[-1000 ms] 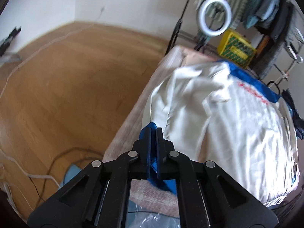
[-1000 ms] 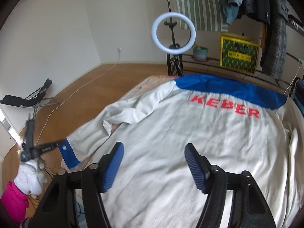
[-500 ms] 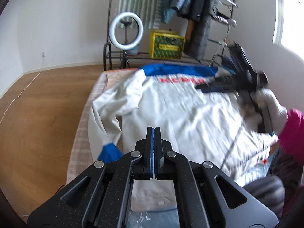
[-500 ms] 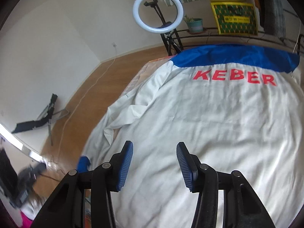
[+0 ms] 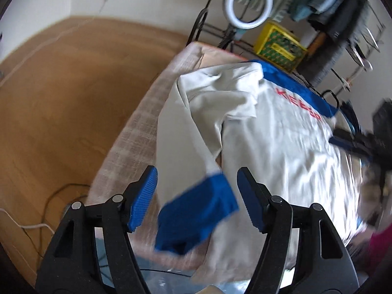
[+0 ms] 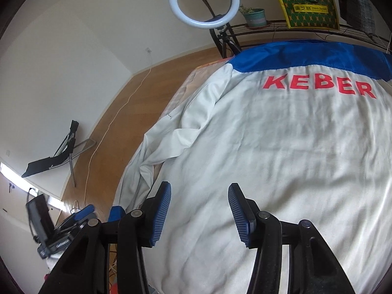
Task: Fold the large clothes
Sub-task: 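Lift the sleeve with the left gripper, fold it across the jacket back, release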
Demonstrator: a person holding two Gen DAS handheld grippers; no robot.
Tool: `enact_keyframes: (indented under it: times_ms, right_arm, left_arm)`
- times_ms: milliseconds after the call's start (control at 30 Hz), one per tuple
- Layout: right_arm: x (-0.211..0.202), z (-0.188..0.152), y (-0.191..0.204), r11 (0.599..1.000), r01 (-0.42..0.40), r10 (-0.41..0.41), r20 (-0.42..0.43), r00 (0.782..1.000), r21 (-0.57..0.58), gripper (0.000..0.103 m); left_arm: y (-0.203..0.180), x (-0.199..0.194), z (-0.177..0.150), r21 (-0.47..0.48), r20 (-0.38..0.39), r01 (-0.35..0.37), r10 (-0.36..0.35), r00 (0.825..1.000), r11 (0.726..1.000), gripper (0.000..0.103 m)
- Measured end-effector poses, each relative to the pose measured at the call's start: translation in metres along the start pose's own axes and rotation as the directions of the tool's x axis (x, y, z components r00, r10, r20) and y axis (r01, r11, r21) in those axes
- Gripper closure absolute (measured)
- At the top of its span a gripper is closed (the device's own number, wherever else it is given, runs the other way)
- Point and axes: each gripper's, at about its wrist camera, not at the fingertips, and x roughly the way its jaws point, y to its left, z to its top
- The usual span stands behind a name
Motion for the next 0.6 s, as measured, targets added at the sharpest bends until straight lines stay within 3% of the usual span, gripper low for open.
enact_keyframes:
  times_ms: [133,267,333,367,400,500,600]
  right_arm:
    - [0.006,0.002,0.003,1.0,-0.01,0.01,-0.004,1.0,0.007,0.05]
    - [0.009,0.003,0.008,1.0,-0.011,0.011,-0.007,1.0,-0.009,0.05]
    - [0.009,0.004,0.008,1.0,-0.017,0.017,-0.006,1.0,-0.012,0.05]
    - [0.01,0.004,0.008,1.0,-0.022,0.022,-0.006,1.0,-0.013,0.05]
    - [0.01,0.005,0.008,1.0,-0.024,0.024,-0.006,1.0,-0.015,0.05]
    - [0.013,0.008,0.007,1.0,-0.024,0.023,-0.006,1.0,-0.019,0.05]
    - [0.017,0.012,0.006,1.0,-0.018,0.018,-0.001,1.0,-0.018,0.05]
  left_arm:
    - [-0.007,0.037,0.029,0.006,-0.045,-0.066,0.066,0.997,0.998,0.034]
    - [-0.005,0.073,0.046,0.032,-0.084,-0.18,0.183,0.98,0.983,0.034]
    - [0.0,0.088,0.051,0.035,-0.111,-0.219,0.221,0.969,0.975,0.049]
    - [0.004,0.096,0.051,0.032,-0.132,-0.217,0.219,0.967,0.976,0.076]
    - [0.007,0.1,0.052,0.029,-0.146,-0.21,0.212,0.966,0.977,0.096]
    - [0.01,0.101,0.052,0.031,-0.135,-0.186,0.189,0.973,0.982,0.101]
    - [0.009,0.076,0.055,-0.009,-0.071,-0.107,0.107,0.992,0.994,0.102]
